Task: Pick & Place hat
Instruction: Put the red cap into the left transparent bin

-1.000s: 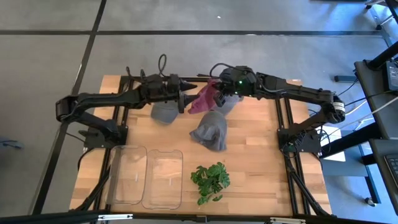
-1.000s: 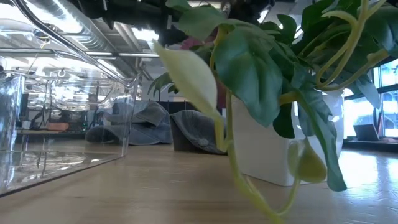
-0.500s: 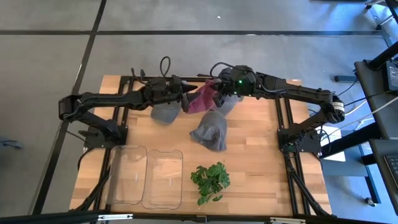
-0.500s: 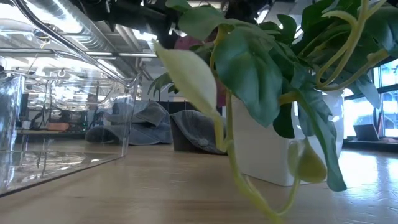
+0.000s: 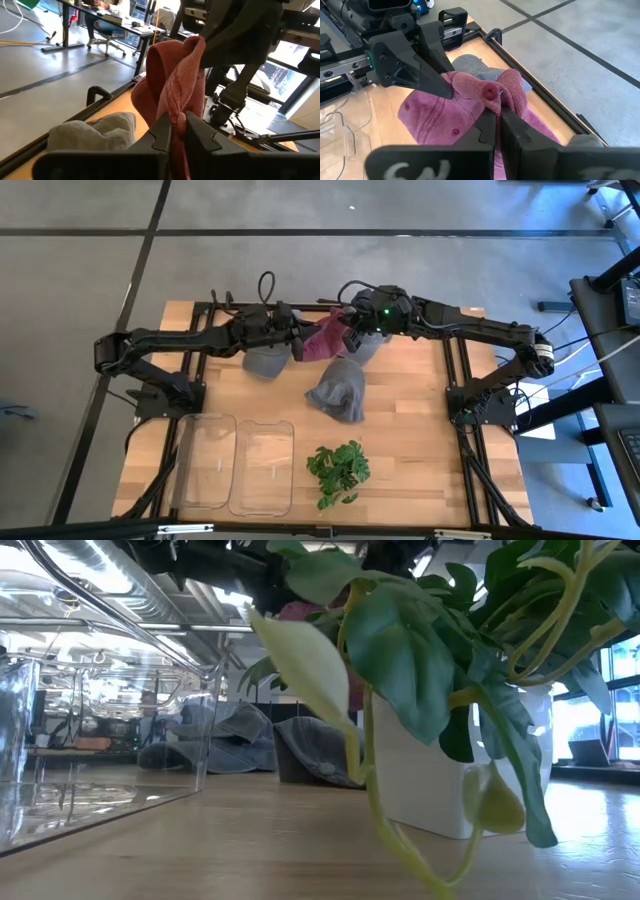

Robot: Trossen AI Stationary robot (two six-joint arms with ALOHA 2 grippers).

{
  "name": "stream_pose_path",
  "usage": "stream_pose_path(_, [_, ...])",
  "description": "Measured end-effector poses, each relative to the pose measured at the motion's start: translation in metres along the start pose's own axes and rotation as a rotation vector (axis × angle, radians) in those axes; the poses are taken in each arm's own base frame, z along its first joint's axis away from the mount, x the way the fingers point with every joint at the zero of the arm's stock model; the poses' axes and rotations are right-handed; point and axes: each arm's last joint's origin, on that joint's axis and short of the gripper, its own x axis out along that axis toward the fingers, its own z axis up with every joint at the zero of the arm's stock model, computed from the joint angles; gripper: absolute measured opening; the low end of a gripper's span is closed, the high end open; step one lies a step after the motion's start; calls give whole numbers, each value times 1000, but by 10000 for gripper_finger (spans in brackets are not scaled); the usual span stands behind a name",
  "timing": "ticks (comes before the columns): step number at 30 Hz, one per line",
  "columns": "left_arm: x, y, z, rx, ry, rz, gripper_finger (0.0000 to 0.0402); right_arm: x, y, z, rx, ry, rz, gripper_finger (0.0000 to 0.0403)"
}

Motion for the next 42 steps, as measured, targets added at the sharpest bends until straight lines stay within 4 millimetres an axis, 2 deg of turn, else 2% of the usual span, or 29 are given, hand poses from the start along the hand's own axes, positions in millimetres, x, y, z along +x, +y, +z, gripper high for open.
stream_pose_path(7, [-3,-2,4,-17,-13,-36,24,0,0,1,-119,-14,2,18])
stream_pose_path(12, [-13,-5,14,4,-44,-55,24,-2,1,3,-154,-35,9,72])
stream_pose_path(18, [-43,-8,28,7,13,-135,24,-7,-2,6,-171,-50,1,163])
stream_pose_path(23, [-77,-16,45,-11,126,-192,24,-8,-8,7,-258,-49,-25,202])
stream_pose_path(33, [-146,-59,107,45,478,-222,24,-5,-35,11,-254,-28,-103,213])
stream_pose_path(37, [-167,-72,115,70,568,-262,24,-4,-43,11,-241,-17,-125,213])
stream_pose_path(42, [-180,-84,109,89,684,-337,24,-4,-46,11,-232,-17,-135,213])
